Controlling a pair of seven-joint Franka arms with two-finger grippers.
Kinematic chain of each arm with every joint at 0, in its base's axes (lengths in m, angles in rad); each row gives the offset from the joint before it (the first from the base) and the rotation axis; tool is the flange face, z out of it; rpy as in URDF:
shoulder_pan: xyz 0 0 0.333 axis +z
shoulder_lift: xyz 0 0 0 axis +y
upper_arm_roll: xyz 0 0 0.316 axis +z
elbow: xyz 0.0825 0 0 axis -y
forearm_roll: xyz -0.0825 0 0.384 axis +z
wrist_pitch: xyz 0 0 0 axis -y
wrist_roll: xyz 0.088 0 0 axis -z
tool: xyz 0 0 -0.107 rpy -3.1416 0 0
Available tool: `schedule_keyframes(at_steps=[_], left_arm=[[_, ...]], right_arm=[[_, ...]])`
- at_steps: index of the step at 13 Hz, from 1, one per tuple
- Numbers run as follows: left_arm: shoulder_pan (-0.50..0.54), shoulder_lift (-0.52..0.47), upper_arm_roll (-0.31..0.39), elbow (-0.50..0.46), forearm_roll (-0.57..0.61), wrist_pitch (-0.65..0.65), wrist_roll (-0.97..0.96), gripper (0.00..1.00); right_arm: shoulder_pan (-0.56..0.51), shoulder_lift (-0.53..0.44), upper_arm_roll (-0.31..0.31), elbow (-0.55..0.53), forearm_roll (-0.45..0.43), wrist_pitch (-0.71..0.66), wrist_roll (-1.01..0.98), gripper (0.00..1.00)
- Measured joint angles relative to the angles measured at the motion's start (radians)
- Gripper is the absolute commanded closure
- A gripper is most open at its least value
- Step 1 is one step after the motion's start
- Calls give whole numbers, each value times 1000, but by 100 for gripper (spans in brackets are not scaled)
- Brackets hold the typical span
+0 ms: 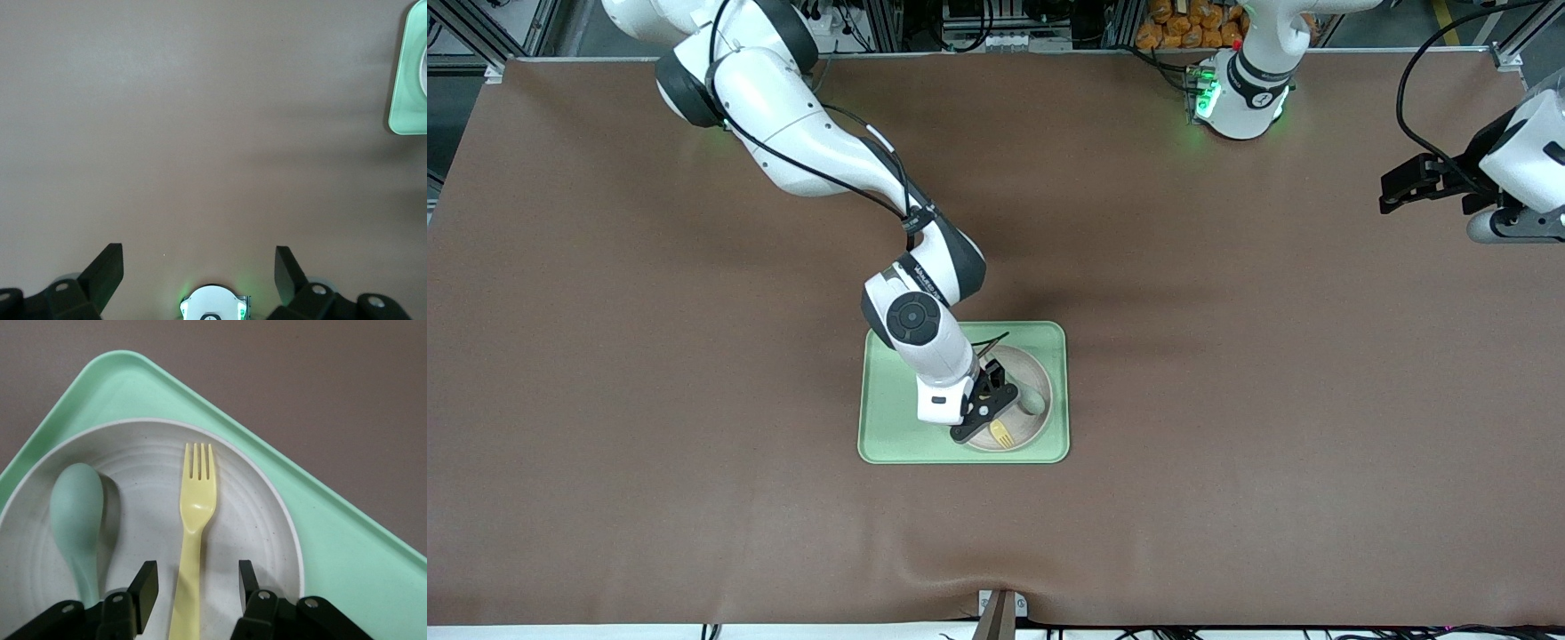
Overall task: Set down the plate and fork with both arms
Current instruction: 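Lower the right gripper over the plate and grasp the yellow fork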
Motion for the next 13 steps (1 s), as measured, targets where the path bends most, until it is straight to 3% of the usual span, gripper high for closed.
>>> schedule_keyframes(at_steps=[2, 3, 5, 6, 7, 13], left_arm=[[0, -12, -2, -1, -23, 19, 0, 0], [-1, -23, -3, -4, -29, 25, 0, 0], [-1, -51, -4, -23, -34, 38, 0, 0], [-1, -61, -5, -33, -34, 45, 0, 0], [-3, -64, -7, -40, -34, 53, 0, 0], [-7, -55, -7, -54, -24, 113, 0, 0]], right_arm=[[1, 10, 0, 0, -2, 17, 0, 47], [3, 16, 0, 0, -4, 24, 1, 55], [11, 24, 0, 0, -27, 33, 8, 72], [14, 25, 1, 1, -42, 36, 12, 91], [17, 25, 1, 4, -52, 37, 15, 100], [11, 25, -6, 13, -59, 32, 47, 100]])
